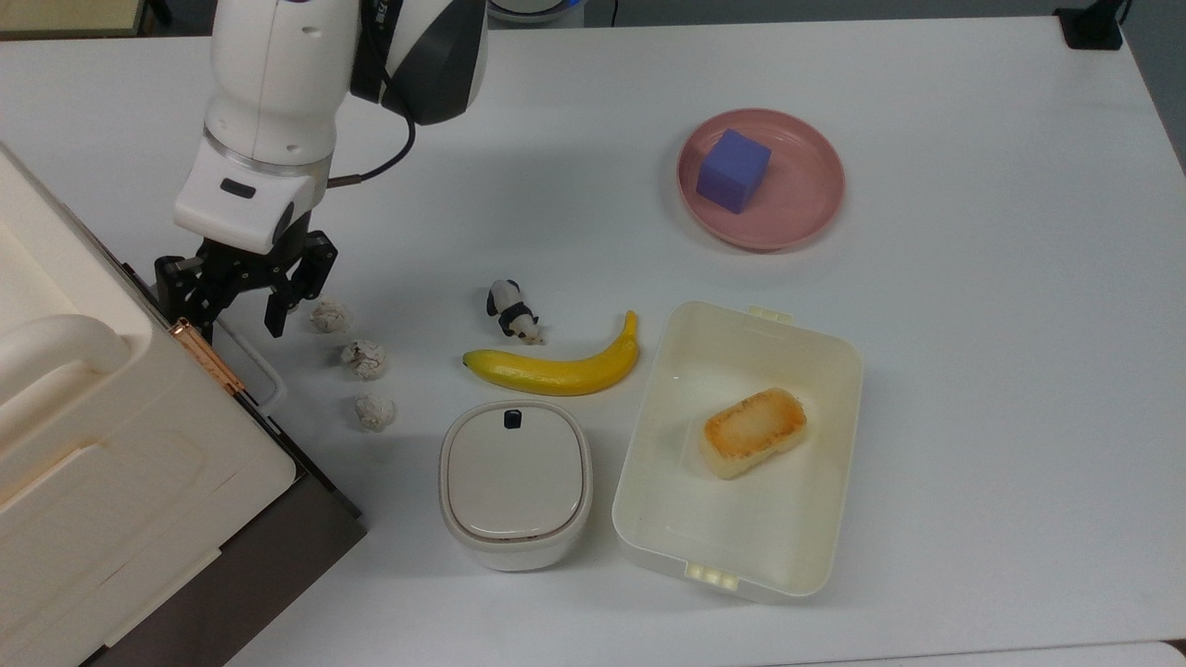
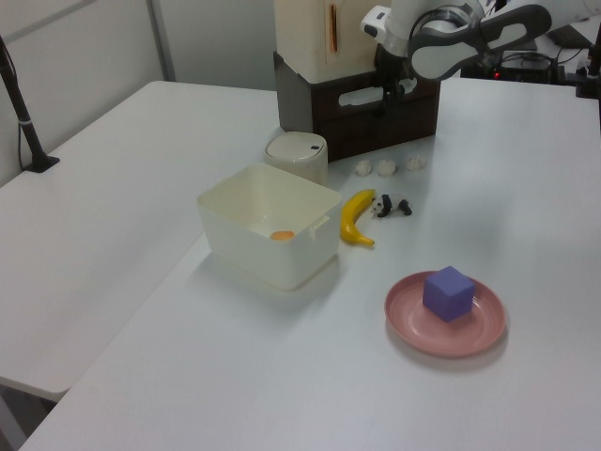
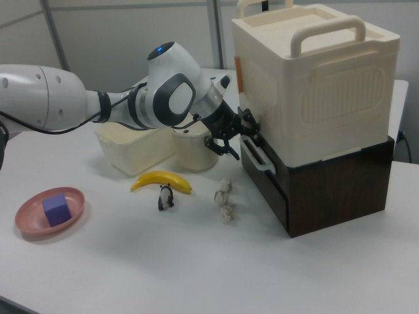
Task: Slide the drawer open
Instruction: 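Pull the handle outward to slide the brown drawer open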
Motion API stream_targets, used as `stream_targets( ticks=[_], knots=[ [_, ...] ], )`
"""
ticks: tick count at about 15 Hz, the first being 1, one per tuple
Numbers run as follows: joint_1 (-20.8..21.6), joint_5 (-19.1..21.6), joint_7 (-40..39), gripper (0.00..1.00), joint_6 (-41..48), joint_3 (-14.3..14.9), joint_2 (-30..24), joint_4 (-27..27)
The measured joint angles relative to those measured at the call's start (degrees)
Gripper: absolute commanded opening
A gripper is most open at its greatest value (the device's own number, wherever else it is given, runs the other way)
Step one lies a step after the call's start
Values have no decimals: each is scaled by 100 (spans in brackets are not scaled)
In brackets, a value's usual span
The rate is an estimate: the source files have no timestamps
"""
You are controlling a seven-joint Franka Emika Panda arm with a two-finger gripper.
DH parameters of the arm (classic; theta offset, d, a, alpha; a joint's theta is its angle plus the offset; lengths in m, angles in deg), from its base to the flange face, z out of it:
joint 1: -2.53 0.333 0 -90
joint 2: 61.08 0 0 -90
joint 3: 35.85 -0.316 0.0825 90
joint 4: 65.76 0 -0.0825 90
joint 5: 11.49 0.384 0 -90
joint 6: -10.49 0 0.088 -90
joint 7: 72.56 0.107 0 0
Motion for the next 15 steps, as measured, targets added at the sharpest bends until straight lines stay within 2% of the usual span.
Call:
stream_targets(
  ticks=[6,8,9,15],
  knots=[
    [149,-45,-62,59,-5,0,88,90],
    [148,-45,-115,45,-5,3,88,89],
    [148,-45,-134,42,-5,3,88,89],
    [217,-47,-310,39,-24,31,40,223]
  ],
)
